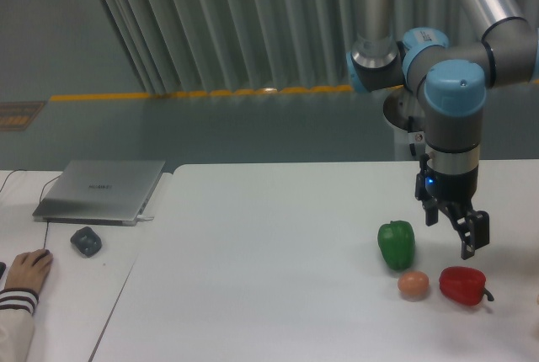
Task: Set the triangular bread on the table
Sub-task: 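Move the open gripper away from the peppers, out of view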
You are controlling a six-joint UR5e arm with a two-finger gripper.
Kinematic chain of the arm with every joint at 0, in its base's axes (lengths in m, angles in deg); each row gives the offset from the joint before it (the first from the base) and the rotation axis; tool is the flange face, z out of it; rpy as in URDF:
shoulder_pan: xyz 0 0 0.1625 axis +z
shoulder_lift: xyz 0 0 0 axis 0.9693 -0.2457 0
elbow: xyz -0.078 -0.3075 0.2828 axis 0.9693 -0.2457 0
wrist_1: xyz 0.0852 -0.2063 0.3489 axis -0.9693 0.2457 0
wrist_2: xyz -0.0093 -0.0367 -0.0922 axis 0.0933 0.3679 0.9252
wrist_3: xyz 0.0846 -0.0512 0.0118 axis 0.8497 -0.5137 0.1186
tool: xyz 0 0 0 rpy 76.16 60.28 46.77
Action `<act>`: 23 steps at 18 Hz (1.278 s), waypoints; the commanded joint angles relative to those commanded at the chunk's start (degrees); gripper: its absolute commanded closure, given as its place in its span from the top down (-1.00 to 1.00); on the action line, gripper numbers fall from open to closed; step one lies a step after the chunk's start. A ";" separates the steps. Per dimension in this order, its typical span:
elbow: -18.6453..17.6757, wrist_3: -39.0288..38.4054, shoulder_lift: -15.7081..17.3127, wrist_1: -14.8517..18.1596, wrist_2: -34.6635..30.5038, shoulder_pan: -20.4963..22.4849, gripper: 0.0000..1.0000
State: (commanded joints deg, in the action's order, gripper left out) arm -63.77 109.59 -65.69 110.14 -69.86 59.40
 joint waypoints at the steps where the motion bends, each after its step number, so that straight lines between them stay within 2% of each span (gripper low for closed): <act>1: 0.00 0.00 0.00 0.00 0.00 0.00 1.00; 5: 0.09 -0.09 -0.09 0.00 0.44 0.87 1.00; 15: 0.44 -3.08 -0.35 -2.46 0.35 8.16 1.00; 23: 1.84 -2.72 -0.88 -2.46 1.40 12.74 1.00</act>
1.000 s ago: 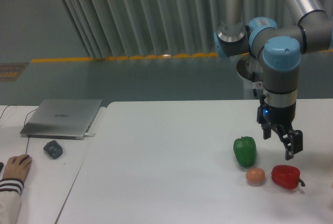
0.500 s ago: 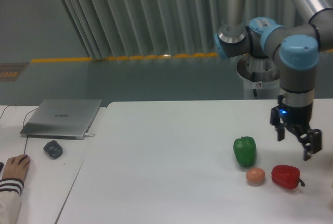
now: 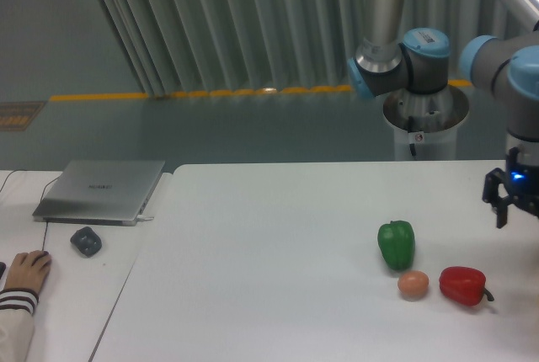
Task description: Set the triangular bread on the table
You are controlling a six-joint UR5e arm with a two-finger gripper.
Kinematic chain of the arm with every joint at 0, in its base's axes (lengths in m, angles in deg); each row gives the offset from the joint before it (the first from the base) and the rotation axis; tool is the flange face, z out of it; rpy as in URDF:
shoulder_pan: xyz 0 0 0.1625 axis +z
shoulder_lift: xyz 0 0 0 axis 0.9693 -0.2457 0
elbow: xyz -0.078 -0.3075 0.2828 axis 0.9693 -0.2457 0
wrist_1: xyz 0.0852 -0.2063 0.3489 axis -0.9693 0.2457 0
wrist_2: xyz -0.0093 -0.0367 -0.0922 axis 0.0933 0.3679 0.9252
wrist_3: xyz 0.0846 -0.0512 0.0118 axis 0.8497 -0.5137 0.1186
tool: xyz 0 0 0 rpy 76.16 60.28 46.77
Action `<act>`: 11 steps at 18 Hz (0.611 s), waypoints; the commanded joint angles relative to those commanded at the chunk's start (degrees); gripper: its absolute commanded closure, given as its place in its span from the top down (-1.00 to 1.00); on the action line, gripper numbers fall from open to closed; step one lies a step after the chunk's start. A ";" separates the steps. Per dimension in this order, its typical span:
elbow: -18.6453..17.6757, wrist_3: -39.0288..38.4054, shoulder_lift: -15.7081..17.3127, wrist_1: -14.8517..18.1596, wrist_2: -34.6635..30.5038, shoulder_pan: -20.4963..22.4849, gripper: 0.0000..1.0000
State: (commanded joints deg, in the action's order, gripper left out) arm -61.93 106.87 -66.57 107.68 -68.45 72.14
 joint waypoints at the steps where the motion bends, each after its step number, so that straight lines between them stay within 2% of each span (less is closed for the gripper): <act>1: 0.18 -0.44 -0.09 0.00 0.35 0.18 1.00; 6: 0.62 -0.62 0.00 -0.09 3.08 2.46 1.00; 11: 0.71 -1.58 0.09 -0.79 3.17 3.78 1.00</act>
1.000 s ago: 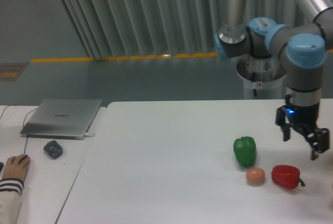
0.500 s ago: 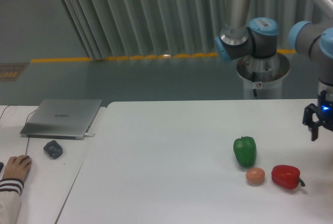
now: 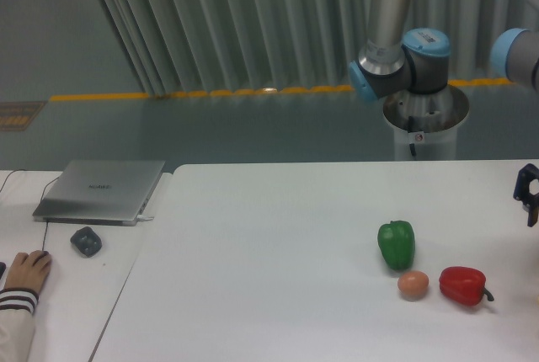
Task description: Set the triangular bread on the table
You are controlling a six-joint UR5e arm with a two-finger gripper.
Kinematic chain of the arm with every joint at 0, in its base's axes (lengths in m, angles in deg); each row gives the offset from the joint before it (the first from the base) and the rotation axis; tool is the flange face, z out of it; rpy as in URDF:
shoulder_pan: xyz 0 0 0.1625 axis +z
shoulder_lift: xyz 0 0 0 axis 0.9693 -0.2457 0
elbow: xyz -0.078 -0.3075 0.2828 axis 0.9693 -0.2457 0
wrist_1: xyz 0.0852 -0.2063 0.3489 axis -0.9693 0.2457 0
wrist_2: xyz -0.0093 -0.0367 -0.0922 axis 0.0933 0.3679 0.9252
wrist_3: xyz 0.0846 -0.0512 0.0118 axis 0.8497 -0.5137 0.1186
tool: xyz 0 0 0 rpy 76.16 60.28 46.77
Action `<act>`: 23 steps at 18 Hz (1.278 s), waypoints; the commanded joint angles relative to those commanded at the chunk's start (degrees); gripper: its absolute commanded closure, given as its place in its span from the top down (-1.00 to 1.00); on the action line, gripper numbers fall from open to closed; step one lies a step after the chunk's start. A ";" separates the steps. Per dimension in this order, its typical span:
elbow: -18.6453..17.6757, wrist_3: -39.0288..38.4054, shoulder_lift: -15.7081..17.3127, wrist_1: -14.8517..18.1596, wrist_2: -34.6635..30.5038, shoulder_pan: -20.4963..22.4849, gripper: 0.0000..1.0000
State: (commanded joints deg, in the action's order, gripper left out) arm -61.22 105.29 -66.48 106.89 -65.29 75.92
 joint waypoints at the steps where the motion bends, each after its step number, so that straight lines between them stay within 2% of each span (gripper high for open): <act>1: -0.09 0.26 -0.09 -0.09 -0.09 0.00 1.00; 5: -0.18 0.26 -1.23 -3.68 -0.61 0.17 1.00; 8: -0.09 -0.09 -2.11 -4.66 -0.79 1.84 1.00; 13: -0.09 -1.23 -5.27 -10.01 -0.79 3.69 1.00; 23: 0.62 -1.50 -8.88 -10.11 -0.79 2.90 1.00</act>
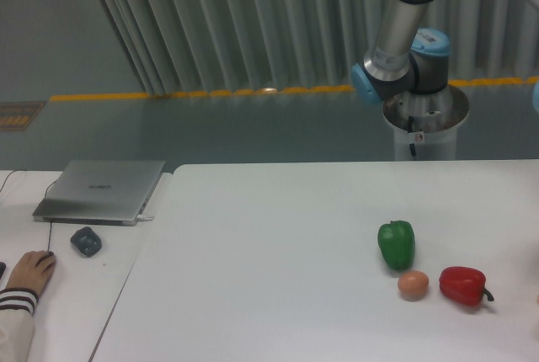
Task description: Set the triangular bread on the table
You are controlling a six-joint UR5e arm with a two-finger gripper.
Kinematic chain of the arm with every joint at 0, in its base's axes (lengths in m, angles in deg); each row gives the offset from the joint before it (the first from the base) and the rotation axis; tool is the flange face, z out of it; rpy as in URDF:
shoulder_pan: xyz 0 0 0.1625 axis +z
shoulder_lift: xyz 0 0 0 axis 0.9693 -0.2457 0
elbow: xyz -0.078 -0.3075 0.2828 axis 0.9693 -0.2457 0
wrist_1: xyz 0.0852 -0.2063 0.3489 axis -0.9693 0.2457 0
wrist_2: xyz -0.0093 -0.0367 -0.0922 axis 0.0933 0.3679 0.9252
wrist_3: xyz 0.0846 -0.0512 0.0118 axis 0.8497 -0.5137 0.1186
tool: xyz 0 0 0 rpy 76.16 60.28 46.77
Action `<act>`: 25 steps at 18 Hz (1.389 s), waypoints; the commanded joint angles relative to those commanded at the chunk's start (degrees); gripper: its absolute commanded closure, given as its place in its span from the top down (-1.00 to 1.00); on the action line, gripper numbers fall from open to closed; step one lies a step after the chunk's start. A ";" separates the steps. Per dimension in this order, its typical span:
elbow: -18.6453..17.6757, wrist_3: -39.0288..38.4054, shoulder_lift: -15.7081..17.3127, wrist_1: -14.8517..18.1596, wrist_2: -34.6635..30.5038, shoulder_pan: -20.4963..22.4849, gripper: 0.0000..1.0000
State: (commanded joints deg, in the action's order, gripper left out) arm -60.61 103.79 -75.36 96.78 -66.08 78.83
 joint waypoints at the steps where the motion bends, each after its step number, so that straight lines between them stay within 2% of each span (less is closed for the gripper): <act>1: 0.00 0.00 -0.09 0.00 0.00 -0.35 1.00; 25: 0.53 -1.76 -3.08 0.00 0.09 -1.32 1.00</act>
State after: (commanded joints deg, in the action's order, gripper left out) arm -60.08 102.03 -78.44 96.78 -65.99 77.51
